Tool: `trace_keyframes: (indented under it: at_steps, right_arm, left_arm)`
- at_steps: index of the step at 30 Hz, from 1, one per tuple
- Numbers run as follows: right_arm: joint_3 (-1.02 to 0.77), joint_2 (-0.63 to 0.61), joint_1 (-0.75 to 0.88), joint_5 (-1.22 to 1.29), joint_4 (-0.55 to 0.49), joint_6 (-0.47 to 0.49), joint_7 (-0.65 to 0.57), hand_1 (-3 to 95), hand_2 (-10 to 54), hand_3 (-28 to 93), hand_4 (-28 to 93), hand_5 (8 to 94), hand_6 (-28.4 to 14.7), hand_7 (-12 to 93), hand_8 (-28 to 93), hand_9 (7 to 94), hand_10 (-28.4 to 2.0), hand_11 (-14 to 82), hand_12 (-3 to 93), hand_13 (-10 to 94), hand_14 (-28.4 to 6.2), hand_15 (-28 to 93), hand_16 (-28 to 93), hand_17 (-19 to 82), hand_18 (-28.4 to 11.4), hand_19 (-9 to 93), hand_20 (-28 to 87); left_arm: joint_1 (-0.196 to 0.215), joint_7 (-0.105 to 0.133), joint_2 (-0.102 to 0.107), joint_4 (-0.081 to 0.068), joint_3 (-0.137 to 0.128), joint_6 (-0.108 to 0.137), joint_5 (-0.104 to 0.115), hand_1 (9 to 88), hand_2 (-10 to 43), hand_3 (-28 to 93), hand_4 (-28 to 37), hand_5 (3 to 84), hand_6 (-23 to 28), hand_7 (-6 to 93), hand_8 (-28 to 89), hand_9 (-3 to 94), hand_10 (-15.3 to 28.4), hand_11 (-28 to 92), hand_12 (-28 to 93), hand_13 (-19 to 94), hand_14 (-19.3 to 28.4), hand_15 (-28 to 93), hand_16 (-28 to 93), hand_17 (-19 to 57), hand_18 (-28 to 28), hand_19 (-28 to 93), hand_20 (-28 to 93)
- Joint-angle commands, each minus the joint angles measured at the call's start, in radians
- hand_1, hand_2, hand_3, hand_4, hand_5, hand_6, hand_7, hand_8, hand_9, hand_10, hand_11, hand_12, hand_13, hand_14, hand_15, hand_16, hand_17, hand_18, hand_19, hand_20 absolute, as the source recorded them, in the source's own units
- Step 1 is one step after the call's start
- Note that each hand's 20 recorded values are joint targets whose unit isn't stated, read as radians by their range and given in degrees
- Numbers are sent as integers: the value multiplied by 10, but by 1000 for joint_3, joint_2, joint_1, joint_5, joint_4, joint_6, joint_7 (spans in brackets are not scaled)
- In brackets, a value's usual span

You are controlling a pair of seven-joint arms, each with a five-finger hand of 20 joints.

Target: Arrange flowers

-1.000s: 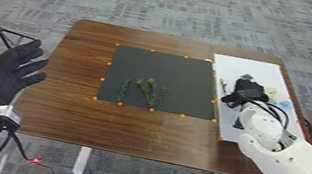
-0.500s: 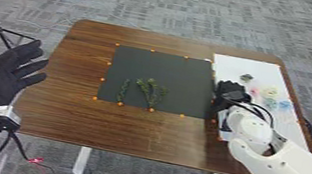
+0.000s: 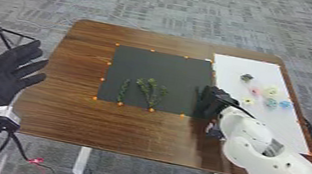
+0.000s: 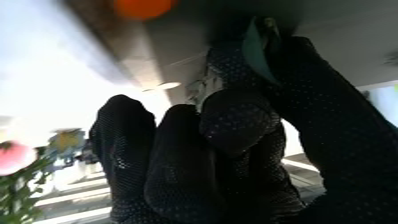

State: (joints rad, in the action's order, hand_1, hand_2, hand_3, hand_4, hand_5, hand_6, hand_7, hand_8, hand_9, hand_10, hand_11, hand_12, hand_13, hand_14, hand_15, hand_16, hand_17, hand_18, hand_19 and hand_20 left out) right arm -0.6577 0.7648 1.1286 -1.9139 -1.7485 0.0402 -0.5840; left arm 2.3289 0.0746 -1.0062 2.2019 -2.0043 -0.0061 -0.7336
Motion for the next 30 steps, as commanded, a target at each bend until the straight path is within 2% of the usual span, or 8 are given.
trace_keyframes:
  at_steps: [1, 10, 30]
  right_arm:
    - [2, 70, 31, -5, -4, 24, 15, 441, -95, 778, -145, 737, 8, 514, 222, 859, -86, 622, 378, 837, -58, 836, 379, 582, -205, 932, 743]
    - [13, 123, 20, -19, 8, 19, 6, 440, -95, 782, -143, 736, 5, 514, 222, 860, -83, 622, 381, 841, -56, 837, 379, 587, -204, 932, 746]
    - [30, 142, 20, -41, 15, 30, -28, 428, -95, 780, -123, 744, 10, 510, 210, 863, -80, 621, 381, 844, -52, 835, 381, 592, -202, 932, 748]
  left_arm:
    - [9, -4, -10, 8, -4, 2, 7, 204, -52, 694, -283, 241, 23, 186, -100, 203, 98, 174, 147, 186, 127, 172, 34, -131, 221, 390, 68]
    - [11, -2, -12, 10, -1, 4, 8, 204, -51, 694, -283, 241, 23, 187, -101, 203, 98, 174, 147, 187, 127, 172, 33, -131, 220, 389, 68]
    - [2, -8, -9, 6, 3, 1, 8, 203, -50, 695, -283, 241, 23, 186, -101, 203, 99, 175, 147, 186, 128, 174, 33, -132, 221, 390, 68]
